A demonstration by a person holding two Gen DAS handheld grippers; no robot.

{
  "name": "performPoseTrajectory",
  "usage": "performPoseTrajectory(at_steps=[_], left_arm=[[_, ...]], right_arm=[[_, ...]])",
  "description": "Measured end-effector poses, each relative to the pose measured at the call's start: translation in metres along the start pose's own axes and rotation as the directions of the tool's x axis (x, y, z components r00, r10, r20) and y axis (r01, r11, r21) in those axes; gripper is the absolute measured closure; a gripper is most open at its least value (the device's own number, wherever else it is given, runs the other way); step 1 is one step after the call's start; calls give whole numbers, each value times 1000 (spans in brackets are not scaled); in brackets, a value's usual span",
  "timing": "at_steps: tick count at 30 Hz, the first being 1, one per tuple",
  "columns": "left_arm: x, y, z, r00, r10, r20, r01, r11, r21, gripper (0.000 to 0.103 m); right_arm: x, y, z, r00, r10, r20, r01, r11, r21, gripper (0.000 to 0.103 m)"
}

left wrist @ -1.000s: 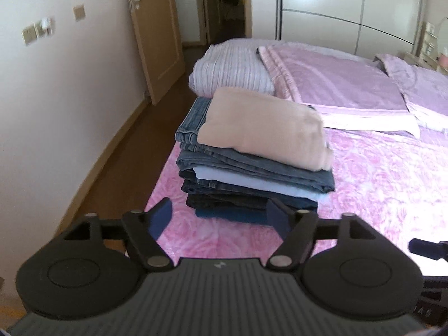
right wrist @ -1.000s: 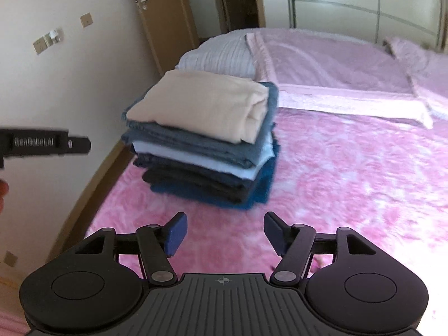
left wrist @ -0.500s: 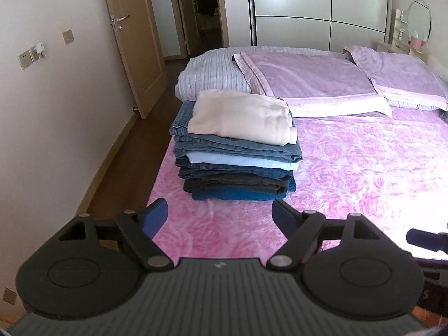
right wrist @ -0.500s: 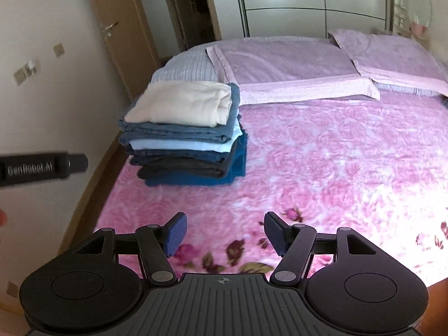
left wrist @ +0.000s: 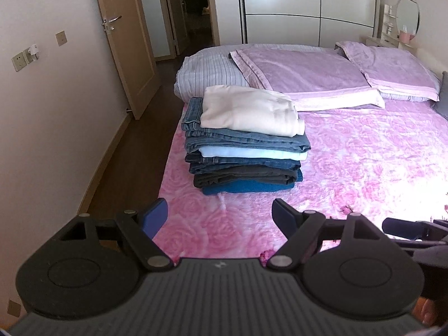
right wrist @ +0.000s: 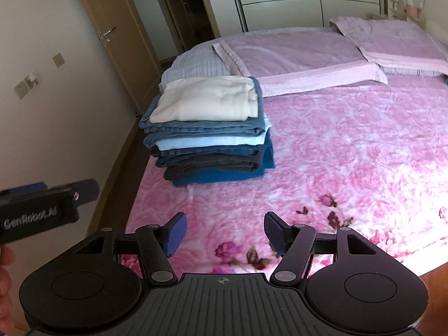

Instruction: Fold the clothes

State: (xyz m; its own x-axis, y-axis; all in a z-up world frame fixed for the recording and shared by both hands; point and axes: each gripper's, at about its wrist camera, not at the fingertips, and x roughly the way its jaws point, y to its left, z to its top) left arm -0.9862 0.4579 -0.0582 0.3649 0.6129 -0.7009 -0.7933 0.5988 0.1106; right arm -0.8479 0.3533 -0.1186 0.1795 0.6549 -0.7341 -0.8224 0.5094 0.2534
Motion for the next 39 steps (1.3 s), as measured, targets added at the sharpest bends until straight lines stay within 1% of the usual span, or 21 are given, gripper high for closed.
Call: performPoseTrajectory(at_steps=[4,11,16,20,30,39], left_arm=[[9,7,-7,1000,-15,-9,16,1000,9,24],[23,12,-15,999,-33,-15,34,999,12,24],[36,13,-22,996,-65,-55,65,998,5,24],[42,12,-25,993,-80,-82,81,997,0,24],[48,19,-18,993,-63,-95,61,998,-14,24],[61,30,-10,994,-46,-97,45,999,-14,24]], right_arm=[[10,7,-9,1000,-15,-8,15,1000,9,38],[22,12,-14,999,-34,-11,35,999,24,38],[36,11,-17,998,-30,-53,32,998,47,38],[40,12,-15,997,-33,-69,37,998,51,38],[51,19,-5,995,-38,-97,42,998,39,38],[65,29,6,994,-34,-100,36,999,18,38]])
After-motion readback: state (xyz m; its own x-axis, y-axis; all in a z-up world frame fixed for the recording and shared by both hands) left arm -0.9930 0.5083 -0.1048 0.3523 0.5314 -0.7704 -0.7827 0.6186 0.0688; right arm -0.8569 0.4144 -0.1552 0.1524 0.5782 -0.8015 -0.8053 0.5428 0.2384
